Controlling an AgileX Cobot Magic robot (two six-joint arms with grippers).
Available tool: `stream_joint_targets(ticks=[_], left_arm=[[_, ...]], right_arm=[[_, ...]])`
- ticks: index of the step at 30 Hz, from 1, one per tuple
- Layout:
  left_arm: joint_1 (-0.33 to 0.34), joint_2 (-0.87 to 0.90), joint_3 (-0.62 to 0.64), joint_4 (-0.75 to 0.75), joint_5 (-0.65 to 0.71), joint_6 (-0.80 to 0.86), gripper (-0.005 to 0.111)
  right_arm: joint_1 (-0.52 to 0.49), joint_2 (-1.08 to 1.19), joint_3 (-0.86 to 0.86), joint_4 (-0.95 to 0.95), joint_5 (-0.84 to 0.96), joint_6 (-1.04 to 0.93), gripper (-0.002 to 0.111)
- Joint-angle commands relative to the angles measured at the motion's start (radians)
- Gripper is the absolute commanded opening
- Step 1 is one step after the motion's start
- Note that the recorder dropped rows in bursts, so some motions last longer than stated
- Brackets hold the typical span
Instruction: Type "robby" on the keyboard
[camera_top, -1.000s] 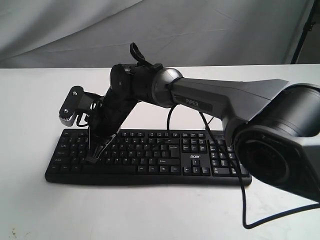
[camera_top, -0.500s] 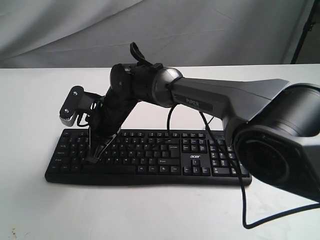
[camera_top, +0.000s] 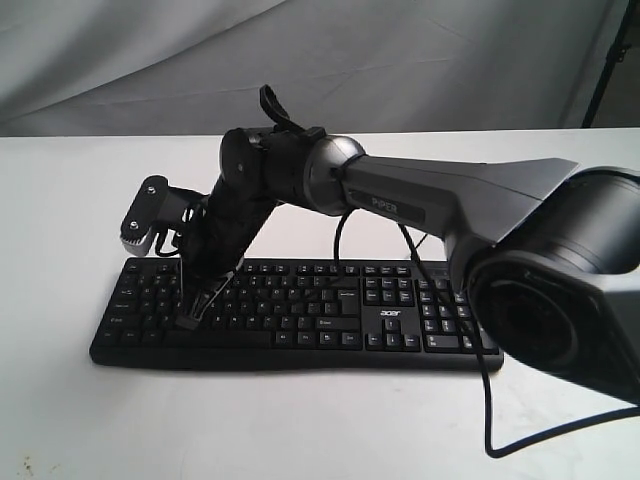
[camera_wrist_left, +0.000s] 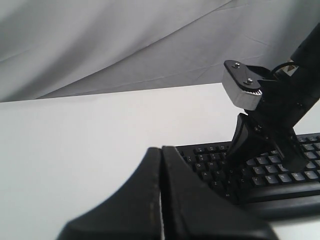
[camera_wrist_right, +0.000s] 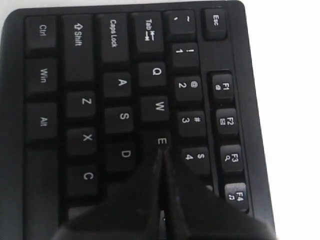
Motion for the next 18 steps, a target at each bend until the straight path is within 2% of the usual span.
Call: stream_joint_targets(ticks=[1, 18], left_arm=[[-0.006, -0.003, 0.004, 0.005, -0.005, -0.003, 0.000], [-0.006, -0.003, 0.004, 0.005, -0.005, -0.003, 0.000]], right_arm=[[-0.001, 0.016, -0.005, -0.009, 0.006, 0.002, 0.000], [-0.021, -0.076, -0.005, -0.077, 0.052, 0.061, 0.000]])
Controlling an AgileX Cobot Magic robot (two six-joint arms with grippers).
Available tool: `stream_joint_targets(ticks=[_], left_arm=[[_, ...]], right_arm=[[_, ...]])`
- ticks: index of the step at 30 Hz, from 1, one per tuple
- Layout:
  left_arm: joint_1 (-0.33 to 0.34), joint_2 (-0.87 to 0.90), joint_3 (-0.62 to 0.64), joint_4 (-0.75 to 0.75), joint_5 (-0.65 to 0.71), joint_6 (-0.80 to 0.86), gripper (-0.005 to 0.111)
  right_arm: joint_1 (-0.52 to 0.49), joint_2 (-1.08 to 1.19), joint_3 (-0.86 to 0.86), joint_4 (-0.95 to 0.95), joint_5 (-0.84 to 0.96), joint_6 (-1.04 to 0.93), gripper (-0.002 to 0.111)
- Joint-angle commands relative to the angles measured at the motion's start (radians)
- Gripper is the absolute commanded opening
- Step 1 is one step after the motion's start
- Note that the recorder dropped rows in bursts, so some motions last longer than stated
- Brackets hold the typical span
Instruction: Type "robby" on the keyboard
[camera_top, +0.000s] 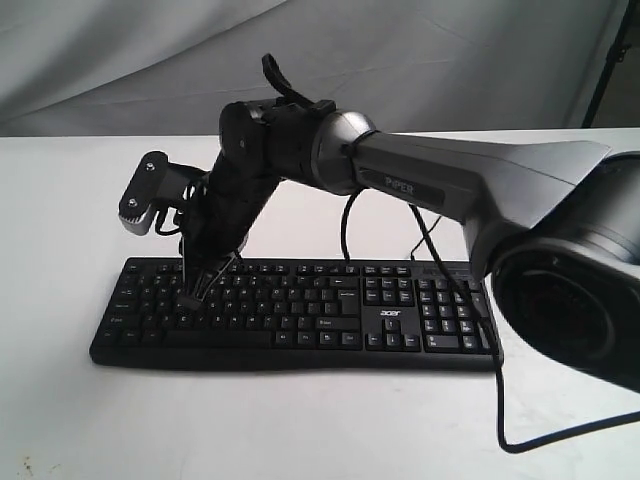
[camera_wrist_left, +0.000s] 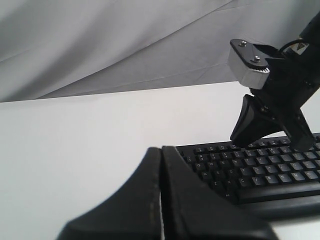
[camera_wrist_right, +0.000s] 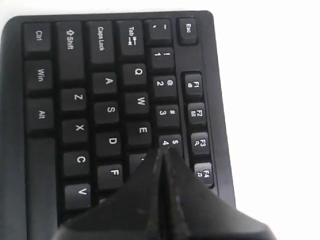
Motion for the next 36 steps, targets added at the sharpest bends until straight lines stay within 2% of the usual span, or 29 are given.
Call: stream_joint_targets(ticks=[1, 5, 12, 15, 18, 36], left_arm=[[-0.006, -0.003, 0.004, 0.005, -0.005, -0.003, 0.000], [-0.006, -0.003, 0.004, 0.005, -0.005, -0.003, 0.000], [-0.006, -0.003, 0.004, 0.005, -0.005, -0.003, 0.000], [-0.006, -0.003, 0.004, 0.005, -0.005, -0.003, 0.000], [-0.006, -0.003, 0.004, 0.005, -0.005, -0.003, 0.000], [-0.006, -0.003, 0.004, 0.005, -0.005, -0.003, 0.000]], right_arm=[[-0.019, -0.022, -0.003, -0.007, 0.031, 0.012, 0.000], [-0.044, -0.039, 0.037, 0.003, 0.038, 0.002, 0.000], [-0.113, -0.207, 0.377, 0.131, -0.122, -0.136, 0.000], [-0.128, -0.232, 0.444, 0.140, -0.142, -0.142, 0.000], [-0.128, -0.230, 0.469, 0.150, -0.202, -0.144, 0.000], [-0.128, -0.222, 0.469, 0.150, -0.213, -0.144, 0.000]])
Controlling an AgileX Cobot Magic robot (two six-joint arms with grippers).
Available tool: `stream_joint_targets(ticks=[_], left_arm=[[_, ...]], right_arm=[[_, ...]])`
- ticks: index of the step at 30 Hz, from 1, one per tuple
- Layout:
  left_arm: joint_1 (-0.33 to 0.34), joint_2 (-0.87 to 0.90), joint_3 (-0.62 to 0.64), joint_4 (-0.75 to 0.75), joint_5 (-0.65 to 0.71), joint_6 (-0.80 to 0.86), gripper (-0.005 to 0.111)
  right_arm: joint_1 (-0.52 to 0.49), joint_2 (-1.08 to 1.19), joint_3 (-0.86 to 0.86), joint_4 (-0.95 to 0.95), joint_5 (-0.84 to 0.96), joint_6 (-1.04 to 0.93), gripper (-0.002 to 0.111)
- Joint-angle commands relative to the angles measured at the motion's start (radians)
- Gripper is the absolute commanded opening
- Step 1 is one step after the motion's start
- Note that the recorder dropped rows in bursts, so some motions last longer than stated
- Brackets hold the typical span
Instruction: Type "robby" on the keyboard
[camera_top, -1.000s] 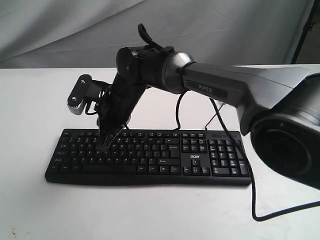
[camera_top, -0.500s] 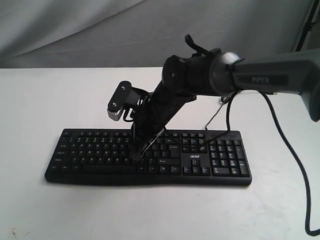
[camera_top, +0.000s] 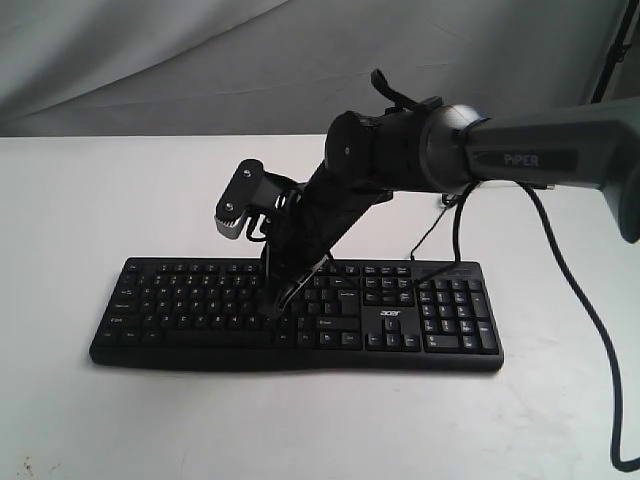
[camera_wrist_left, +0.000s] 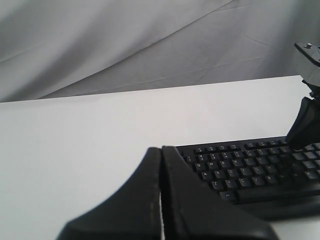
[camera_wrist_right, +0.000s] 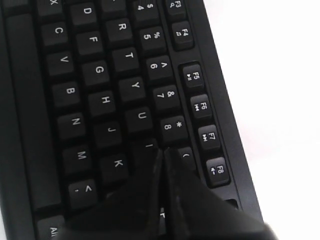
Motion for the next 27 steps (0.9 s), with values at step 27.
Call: stream_joint_targets(ticks=[27], left_arm=[[-0.006, -0.003, 0.004, 0.005, -0.005, -0.003, 0.000]], right_arm=[[-0.014, 0.025, 0.002, 0.027, -0.004, -0.041, 0.000]])
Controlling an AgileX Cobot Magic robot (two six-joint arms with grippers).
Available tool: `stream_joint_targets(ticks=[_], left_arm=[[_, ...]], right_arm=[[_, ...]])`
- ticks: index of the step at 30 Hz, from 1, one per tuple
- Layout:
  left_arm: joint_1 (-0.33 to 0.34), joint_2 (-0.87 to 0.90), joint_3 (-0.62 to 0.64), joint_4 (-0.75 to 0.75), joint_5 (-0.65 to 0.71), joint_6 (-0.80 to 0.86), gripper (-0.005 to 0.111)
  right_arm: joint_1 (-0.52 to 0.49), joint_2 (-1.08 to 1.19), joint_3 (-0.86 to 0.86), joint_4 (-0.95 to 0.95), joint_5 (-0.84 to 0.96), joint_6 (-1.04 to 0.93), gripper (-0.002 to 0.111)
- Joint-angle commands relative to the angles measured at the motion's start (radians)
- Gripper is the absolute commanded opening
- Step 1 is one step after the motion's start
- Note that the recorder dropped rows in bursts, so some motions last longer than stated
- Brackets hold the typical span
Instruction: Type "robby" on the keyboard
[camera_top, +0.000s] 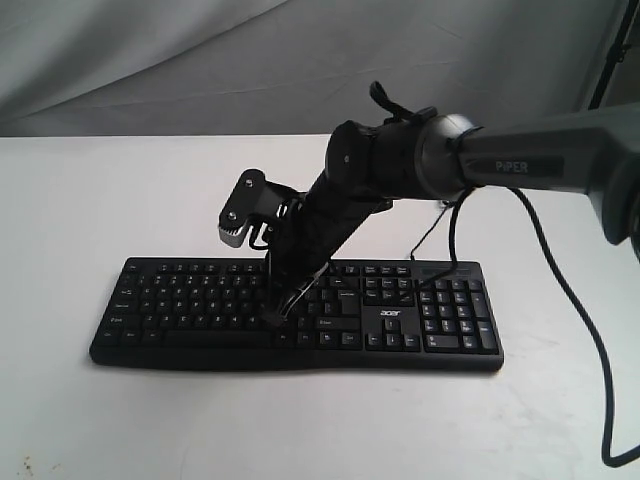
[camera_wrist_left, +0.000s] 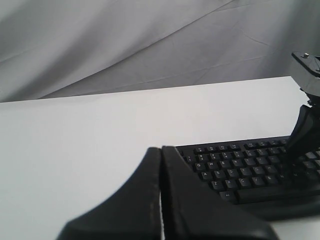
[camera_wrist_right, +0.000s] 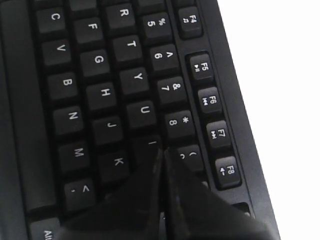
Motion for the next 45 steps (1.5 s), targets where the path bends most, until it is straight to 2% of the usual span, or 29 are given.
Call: stream_joint_targets(ticks=[1, 26, 33, 45], left_arm=[[-0.006, -0.003, 0.004, 0.005, -0.005, -0.003, 0.000], [-0.006, -0.003, 0.004, 0.005, -0.005, -0.003, 0.000], [-0.006, -0.003, 0.004, 0.005, -0.005, -0.003, 0.000], [-0.006, -0.003, 0.004, 0.005, -0.005, -0.003, 0.000]], right_arm=[[-0.008, -0.001, 0.002, 0.002, -0.004, -0.007, 0.000], [0.005, -0.039, -0.001, 0.001, -0.008, -0.009, 0.000], [0.055, -0.036, -0.010, 0.160, -0.009, -0.153, 0.000], [0.111, -0.010, -0.017, 0.193, -0.010, -0.206, 0.000]])
